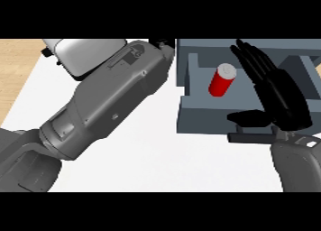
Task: Pick up the can, place it into the drawer and close the drawer
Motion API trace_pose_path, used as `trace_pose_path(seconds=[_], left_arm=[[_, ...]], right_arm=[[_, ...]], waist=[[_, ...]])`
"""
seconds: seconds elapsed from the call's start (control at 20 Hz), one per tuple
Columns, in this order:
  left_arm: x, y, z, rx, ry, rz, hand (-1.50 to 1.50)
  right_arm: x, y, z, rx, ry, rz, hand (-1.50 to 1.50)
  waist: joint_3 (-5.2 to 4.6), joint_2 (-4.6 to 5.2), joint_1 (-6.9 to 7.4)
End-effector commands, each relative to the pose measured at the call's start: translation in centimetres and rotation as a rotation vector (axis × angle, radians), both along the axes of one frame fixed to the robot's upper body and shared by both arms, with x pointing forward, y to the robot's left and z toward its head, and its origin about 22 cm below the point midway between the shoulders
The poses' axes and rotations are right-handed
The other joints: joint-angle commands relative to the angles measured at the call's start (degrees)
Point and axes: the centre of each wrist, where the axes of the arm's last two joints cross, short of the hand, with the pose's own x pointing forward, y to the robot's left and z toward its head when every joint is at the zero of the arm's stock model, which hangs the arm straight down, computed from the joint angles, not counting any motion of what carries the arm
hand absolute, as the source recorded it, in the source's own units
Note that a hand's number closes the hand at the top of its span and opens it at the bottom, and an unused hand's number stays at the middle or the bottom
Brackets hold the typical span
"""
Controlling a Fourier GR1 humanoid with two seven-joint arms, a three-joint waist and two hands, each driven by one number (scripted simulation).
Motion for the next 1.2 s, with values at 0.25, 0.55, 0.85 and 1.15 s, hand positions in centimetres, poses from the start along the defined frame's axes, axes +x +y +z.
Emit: trace_pose_path(seconds=[0.25, 0.55, 0.85, 1.15], left_arm=[[-0.5, 2.0, 0.2, 0.023, 0.003, 0.033, -1.5], [-0.4, 5.8, -0.3, 0.02, 0.011, 0.034, -1.5], [-0.9, 7.2, 0.0, 0.015, 0.024, 0.047, -1.5], [-1.2, 8.1, 1.8, 0.01, 0.009, 0.052, -1.5]], right_arm=[[6.0, 1.9, -4.8, -0.185, 0.025, -0.088, -1.5], [8.3, 2.9, -8.6, -0.225, 0.023, -0.125, -1.5], [9.7, 1.9, -11.1, -0.281, -0.001, -0.2, -1.5], [11.3, 1.3, -10.7, -0.278, -0.049, -0.236, -1.5]], waist=[[0.05, -0.05, 0.71], [0.05, 0.13, 0.73], [0.09, 0.5, 1.08], [0.14, 0.76, 1.51]])
